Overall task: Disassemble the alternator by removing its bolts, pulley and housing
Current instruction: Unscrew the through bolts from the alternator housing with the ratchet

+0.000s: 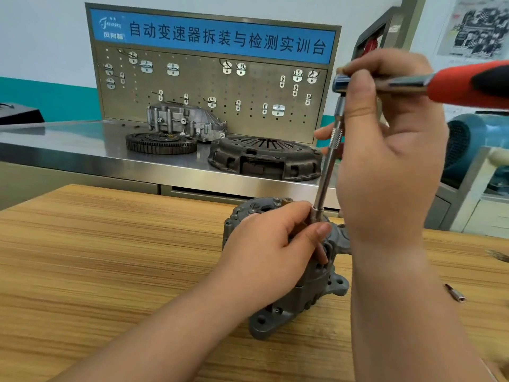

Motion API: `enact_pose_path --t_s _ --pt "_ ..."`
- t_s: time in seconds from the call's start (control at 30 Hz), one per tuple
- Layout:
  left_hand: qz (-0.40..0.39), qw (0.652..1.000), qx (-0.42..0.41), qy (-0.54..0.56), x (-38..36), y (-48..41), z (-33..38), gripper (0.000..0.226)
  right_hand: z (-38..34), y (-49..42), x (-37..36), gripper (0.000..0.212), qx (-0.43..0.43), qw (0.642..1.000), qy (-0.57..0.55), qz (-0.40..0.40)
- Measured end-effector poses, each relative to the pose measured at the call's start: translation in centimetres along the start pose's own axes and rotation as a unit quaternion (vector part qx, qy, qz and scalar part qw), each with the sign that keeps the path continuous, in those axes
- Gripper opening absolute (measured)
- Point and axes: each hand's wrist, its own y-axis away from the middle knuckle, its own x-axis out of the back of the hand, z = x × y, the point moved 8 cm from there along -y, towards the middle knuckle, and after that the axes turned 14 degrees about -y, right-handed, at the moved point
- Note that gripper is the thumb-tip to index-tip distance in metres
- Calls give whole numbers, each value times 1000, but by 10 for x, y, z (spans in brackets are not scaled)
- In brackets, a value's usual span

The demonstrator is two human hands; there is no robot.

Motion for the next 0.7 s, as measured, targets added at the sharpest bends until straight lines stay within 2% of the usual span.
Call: enact_pose_path --t_s 0.03,0.1,0.2,0.27,0.33,0.4,0.5,0.57,0.63,0.7 --pt "1 1000 1 -2 0 0 1 29 -1 1 0 11 6 1000 10 6" --pt "5 1000 0 -8 1 1 2 39 6 2 2 9 -35 999 -26 22" --pt "15 1000 -15 -6 3 2 3 36 21 4 0 12 -138 977 -159 32" --pt "21 999 -24 -6 4 3 4 36 30 6 -6 15 -199 938 -281 29" --pt "20 999 -34 -2 4 3 5 33 35 8 -12 20 -251 885 -393 23" --pt "23 999 -40 -6 4 3 5 29 35 10 -17 25 -280 843 -460 5" --pt "23 999 -37 -11 3 1 4 23 33 10 -21 26 -283 823 -492 -20" --pt "24 999 -29 -5 2 0 3 23 33 10 -20 22 -269 842 -467 -13" --pt "20 1000 -16 6 1 0 2 28 30 7 -11 15 -223 901 -371 11" --pt "15 1000 -4 12 0 -1 0 30 18 2 1 10 -119 972 -199 28"
